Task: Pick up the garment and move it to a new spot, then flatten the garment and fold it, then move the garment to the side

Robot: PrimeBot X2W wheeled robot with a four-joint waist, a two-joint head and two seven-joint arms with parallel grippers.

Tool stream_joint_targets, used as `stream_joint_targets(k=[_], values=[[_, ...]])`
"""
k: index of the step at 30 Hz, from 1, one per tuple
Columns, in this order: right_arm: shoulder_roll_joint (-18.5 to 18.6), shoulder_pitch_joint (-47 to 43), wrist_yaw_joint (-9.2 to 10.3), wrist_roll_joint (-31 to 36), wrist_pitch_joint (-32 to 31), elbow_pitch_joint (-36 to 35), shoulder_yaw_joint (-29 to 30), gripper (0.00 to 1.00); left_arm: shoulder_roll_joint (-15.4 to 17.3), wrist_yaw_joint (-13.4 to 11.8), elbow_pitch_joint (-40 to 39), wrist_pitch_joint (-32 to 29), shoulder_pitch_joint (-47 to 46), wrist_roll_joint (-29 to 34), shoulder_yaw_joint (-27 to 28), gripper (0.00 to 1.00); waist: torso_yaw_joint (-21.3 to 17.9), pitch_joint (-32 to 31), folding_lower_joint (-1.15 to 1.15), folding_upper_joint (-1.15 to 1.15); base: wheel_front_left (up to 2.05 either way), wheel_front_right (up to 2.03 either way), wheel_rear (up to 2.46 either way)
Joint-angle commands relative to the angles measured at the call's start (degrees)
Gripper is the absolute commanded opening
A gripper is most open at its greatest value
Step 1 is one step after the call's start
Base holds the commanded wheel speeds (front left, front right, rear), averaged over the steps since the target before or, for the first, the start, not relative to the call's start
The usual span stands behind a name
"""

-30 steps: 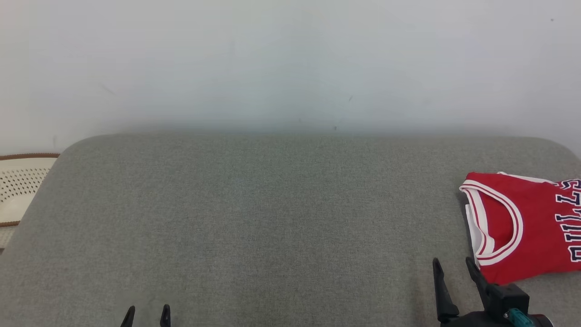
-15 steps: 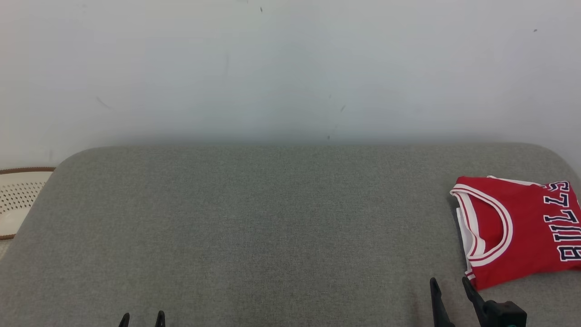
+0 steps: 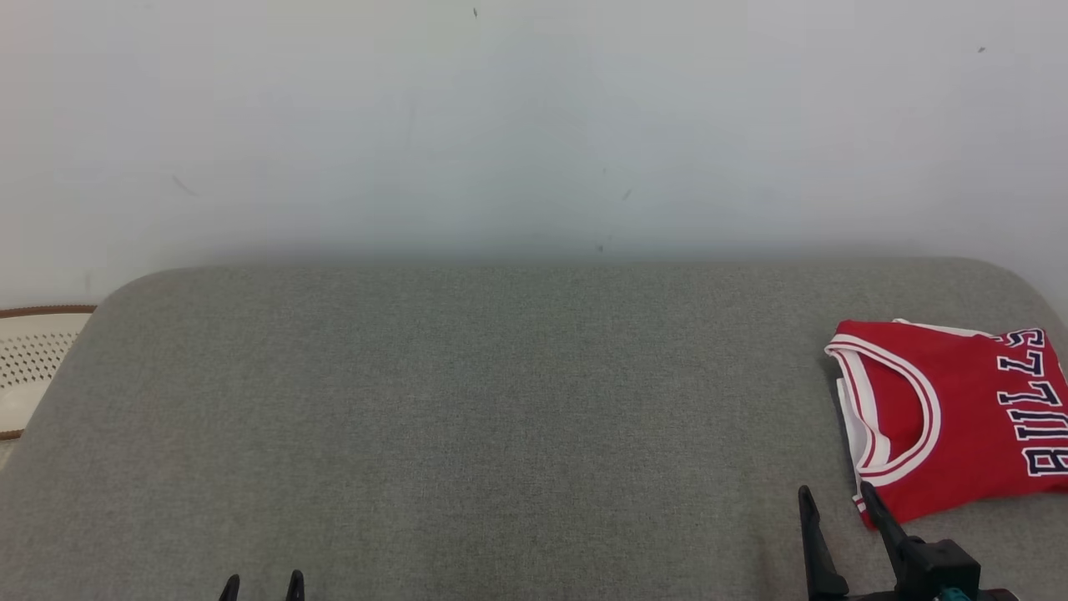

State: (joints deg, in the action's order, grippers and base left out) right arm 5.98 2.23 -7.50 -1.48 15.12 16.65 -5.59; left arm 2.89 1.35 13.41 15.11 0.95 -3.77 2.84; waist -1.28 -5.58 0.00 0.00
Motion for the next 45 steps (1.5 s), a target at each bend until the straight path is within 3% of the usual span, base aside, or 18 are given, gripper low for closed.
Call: stream_joint_targets(k=[1,6,8,45], values=[[0.1,-0.7,0.04,0.5,0.0,-0.3,0.0,1.00,0.1,0.0,0.2,0.0,-0.3,-0.4,0.2,1.00,0.0,0.0,0.00,0.00,0.00,0.00,0.00],[0.0,-0.4,0.04,1.2,0.0,-0.4,0.3,1.00,0.1,0.0,0.0,0.0,-0.4,-0.5,0.2,1.00,-0.1,0.4,0.00,0.00,0.00,0.00,0.00],[0.0,-0.5,0.04,1.0,0.0,-0.4,0.3,1.00,0.0,-0.2,0.0,0.0,-0.4,-0.1,-0.1,1.00,2.4,0.4,0.00,0.00,0.00,0.00,0.00],[1.0,-1.1,0.02,-0.9,0.0,-0.8,-2.3,1.00,0.1,0.9,-0.8,0.0,-0.5,-0.3,-0.1,1.00,2.1,0.8,0.00,0.00,0.00,0.00,0.00]])
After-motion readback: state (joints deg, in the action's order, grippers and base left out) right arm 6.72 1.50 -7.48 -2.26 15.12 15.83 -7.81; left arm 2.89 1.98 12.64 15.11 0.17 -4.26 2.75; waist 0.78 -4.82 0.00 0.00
